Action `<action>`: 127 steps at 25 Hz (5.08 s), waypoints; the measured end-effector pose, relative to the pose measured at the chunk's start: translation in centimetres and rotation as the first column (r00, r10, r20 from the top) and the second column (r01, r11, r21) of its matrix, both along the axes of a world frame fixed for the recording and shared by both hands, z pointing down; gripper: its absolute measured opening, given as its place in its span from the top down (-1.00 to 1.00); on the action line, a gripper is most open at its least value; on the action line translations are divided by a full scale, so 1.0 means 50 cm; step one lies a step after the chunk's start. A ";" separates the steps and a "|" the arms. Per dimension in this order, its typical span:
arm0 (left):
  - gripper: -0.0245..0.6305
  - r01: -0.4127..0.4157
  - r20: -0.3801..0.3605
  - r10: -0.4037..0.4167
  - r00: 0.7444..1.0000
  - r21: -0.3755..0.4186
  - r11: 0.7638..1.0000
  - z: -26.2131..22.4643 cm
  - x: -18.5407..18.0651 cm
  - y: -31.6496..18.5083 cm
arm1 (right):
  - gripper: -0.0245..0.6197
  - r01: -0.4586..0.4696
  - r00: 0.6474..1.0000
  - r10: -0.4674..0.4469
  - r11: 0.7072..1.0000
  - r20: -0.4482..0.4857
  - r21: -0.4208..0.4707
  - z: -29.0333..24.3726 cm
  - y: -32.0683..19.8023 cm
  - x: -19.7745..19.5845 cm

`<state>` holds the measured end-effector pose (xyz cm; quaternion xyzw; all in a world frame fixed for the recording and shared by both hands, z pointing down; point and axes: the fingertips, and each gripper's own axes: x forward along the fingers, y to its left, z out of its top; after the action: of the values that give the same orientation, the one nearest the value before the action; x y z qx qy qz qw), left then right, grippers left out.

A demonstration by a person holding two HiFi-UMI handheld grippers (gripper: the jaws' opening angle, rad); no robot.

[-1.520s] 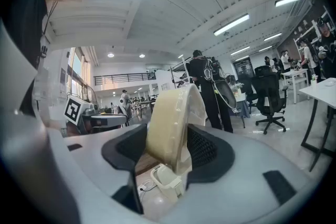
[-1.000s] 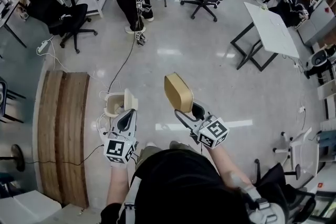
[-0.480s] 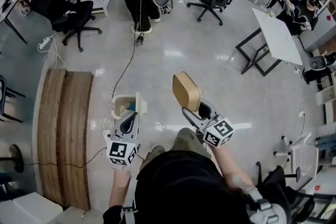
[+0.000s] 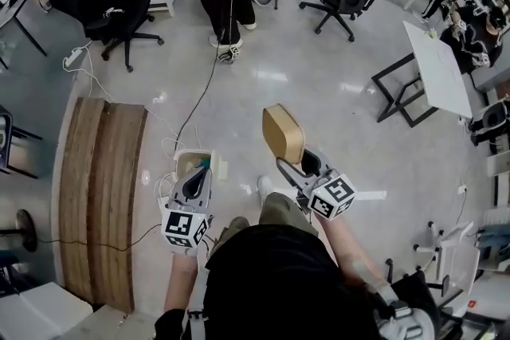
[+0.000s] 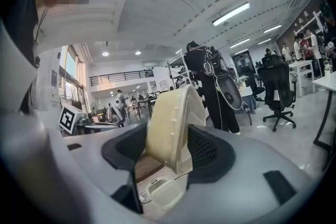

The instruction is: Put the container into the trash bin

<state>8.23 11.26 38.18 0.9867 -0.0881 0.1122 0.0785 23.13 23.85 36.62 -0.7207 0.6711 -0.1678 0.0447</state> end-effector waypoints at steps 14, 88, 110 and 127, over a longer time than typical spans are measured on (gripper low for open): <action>0.91 0.217 0.038 -0.218 0.975 0.024 0.976 -0.016 0.192 -0.105 | 0.13 0.229 0.972 -0.229 0.973 0.054 0.018 0.012 -0.170 0.226; 0.90 0.947 0.223 -0.936 0.272 -0.235 0.219 0.215 -0.484 -0.254 | 0.14 0.847 0.212 -0.909 -0.013 0.360 -0.532 0.424 -0.717 -0.462; 0.90 0.952 0.274 -0.961 0.045 -0.303 -0.042 0.323 -0.470 -0.223 | 0.14 0.698 0.004 -0.887 -0.328 0.461 -0.637 0.716 -0.694 -0.495; 0.90 0.917 0.274 -0.961 -0.040 -0.372 -0.144 0.403 -0.465 -0.219 | 0.14 0.579 -0.025 -0.857 -0.433 0.515 -0.691 0.952 -0.667 -0.498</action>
<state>-15.03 0.32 58.32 0.5674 -0.7375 -0.0090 0.3662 -1.75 -9.48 84.22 0.0555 0.7758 -0.3304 -0.5346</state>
